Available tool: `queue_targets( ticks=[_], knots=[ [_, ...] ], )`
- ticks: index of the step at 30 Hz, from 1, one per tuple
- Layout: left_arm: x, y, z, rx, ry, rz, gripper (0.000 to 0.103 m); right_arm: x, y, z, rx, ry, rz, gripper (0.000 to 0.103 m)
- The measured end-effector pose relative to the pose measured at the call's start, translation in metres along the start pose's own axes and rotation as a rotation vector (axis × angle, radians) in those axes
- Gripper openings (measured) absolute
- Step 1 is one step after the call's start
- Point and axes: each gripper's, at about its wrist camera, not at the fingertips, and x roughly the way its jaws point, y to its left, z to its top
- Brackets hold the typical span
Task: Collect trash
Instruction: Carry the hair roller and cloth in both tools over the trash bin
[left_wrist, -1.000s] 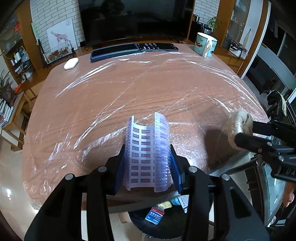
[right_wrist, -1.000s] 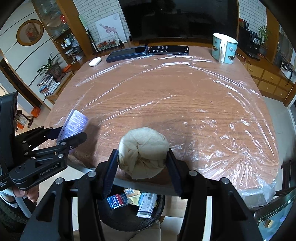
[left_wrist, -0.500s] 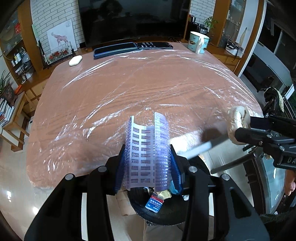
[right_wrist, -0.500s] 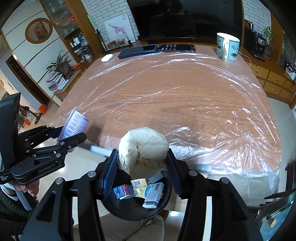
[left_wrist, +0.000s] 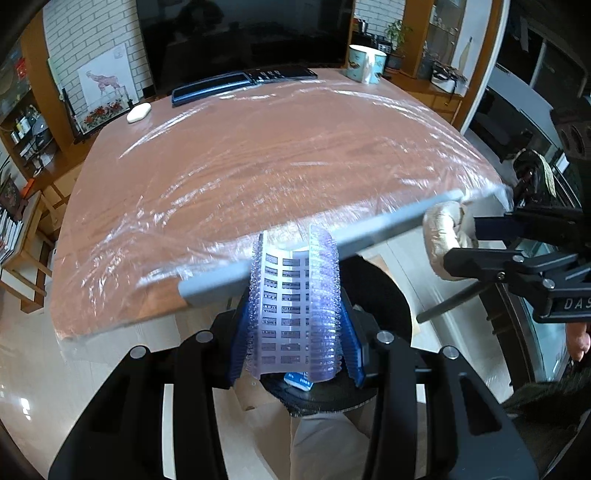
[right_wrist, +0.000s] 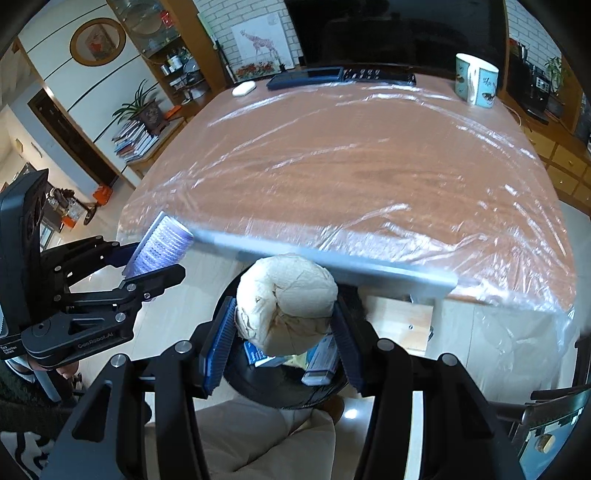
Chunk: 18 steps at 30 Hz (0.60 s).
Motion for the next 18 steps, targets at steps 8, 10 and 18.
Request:
queue_targets(
  ticks=[8, 10, 18],
  knots=[
    [0.01, -0.01, -0.018, 0.043, 0.042, -0.018, 0.044, 0.019, 0.007, -0.013, -0.024, 0.058, 0.005, 0.051],
    [0.014, -0.012, -0.022, 0.054, 0.052, -0.023, 0.044, 0.025, 0.006, -0.015, -0.024, 0.071, 0.005, 0.051],
    [0.042, -0.011, -0.034, 0.068, 0.118, -0.022, 0.044, 0.055, 0.004, -0.025, -0.035, 0.137, -0.013, 0.051]
  ],
)
